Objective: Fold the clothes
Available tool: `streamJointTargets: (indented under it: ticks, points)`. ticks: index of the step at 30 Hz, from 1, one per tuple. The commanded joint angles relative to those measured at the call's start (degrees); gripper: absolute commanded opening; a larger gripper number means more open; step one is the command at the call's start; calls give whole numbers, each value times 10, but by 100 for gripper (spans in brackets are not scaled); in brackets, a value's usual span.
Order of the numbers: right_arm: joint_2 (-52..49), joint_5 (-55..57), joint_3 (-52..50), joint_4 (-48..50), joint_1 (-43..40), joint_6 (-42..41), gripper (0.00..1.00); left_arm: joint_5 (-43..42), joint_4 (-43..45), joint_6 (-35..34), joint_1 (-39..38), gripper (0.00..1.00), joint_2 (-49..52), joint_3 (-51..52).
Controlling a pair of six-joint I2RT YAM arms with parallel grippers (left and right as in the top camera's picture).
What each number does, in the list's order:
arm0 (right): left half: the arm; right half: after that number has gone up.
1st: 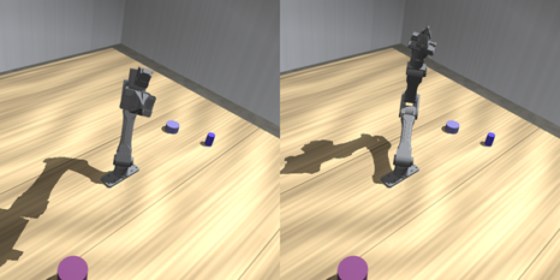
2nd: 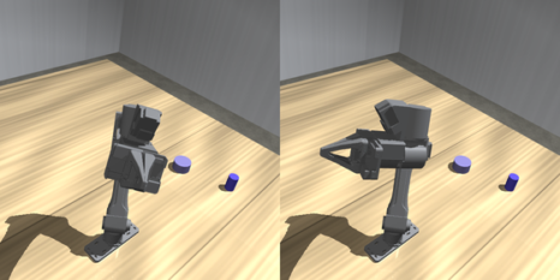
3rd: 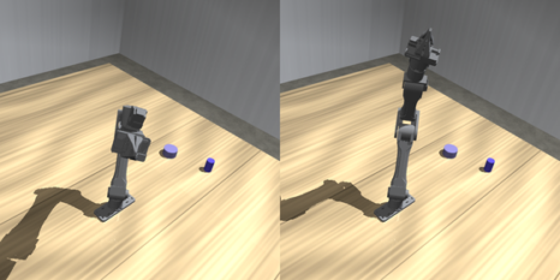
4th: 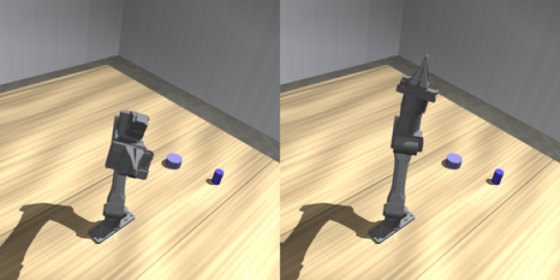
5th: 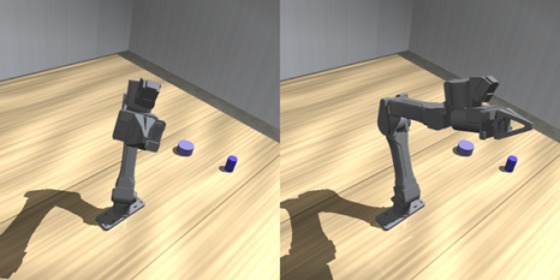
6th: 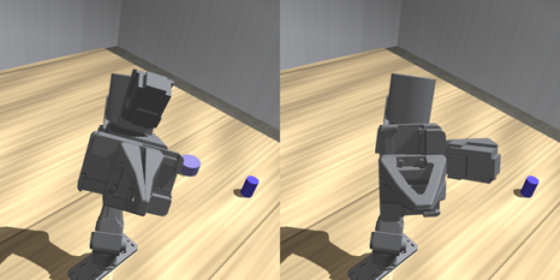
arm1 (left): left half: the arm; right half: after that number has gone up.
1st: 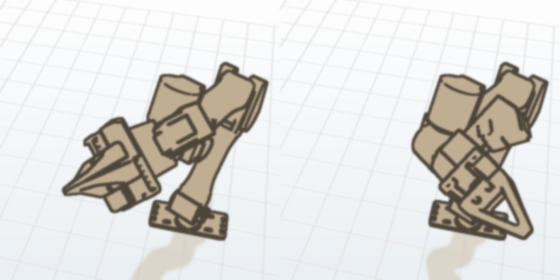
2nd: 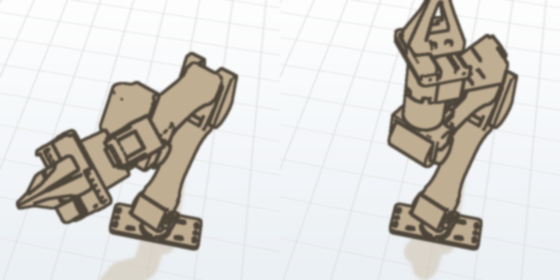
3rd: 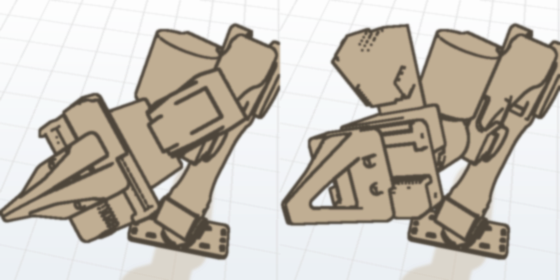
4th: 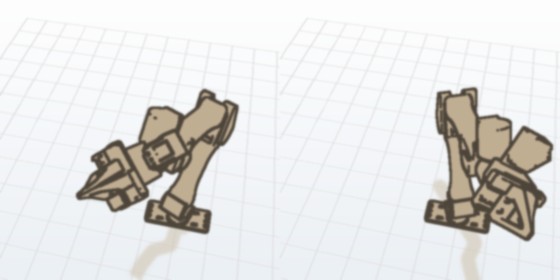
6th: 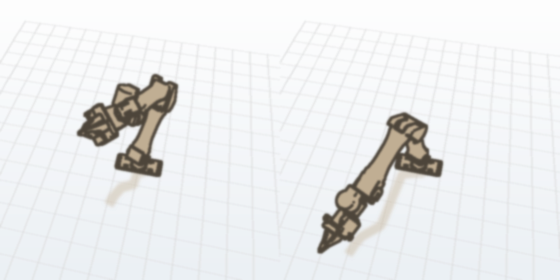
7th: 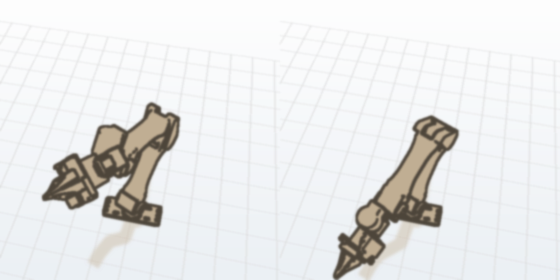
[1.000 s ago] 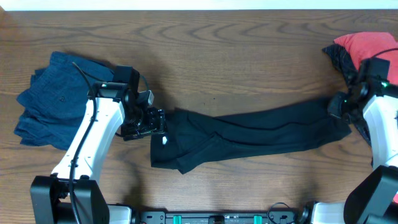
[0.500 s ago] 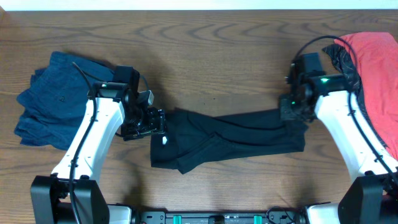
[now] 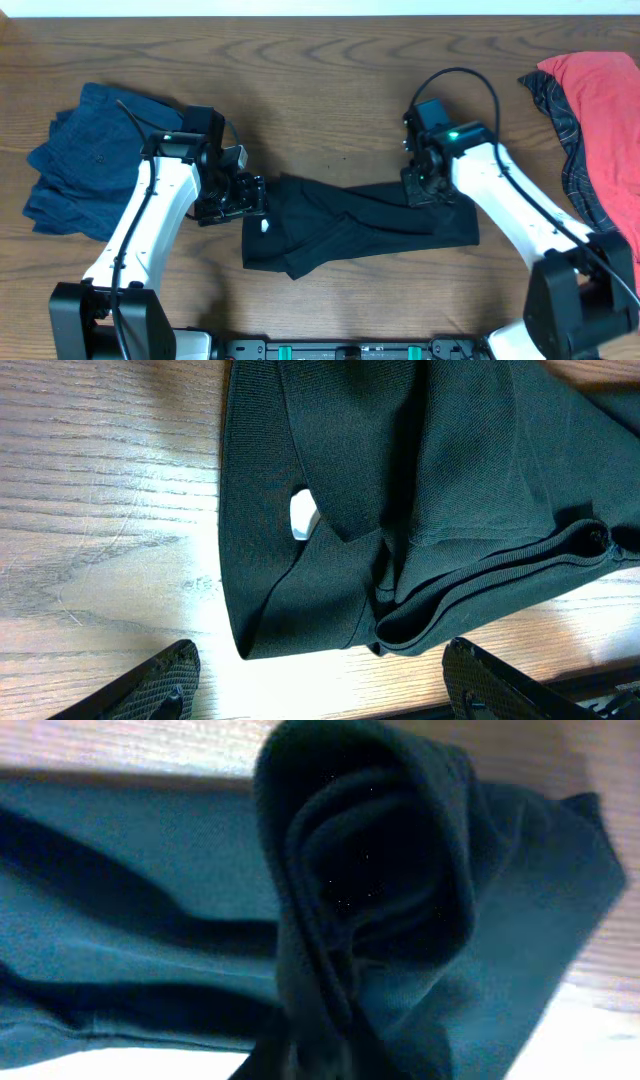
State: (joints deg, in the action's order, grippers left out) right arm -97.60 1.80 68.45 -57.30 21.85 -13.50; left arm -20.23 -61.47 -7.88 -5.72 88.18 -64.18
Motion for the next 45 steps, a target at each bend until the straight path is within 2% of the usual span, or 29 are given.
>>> streamJointTargets:
  ticks: [1, 4, 8, 11, 16, 20, 25, 33, 37, 41, 45]
  points:
    - [-15, -21, -1, 5, 11, -7, 16, -1, -1, -3, 1, 80, -2, 3]
    - [-17, -55, -1, 13, 12, -5, 17, -1, -1, -3, 1, 79, -2, 3]
    - [-17, -110, -1, 16, 11, 54, 17, -1, -1, -3, 1, 80, -2, 3]
    - [-17, -125, -1, 8, 11, 62, 17, -1, -1, -3, 1, 80, -2, 3]
    - [-17, -184, -1, -35, 11, 138, 24, -1, -1, -3, 1, 80, -2, 3]
    - [-17, -148, -1, -53, 10, 135, 23, -1, -1, -3, 1, 80, -2, 3]
    - [-8, -76, 8, -50, 10, 90, 17, -1, -1, -3, 1, 80, -2, 3]
    - [15, 91, 32, -52, -9, -25, 18, -1, -1, -3, 1, 80, -2, 3]
    - [15, 66, 22, -54, -17, -23, 22, -1, -1, -3, 1, 80, -2, 3]
    - [15, 32, 6, -54, -11, -8, 33, -1, -1, -3, 1, 80, -2, 3]
    - [15, 29, -33, -38, -2, -9, 33, -1, -1, -3, 1, 80, -2, 3]
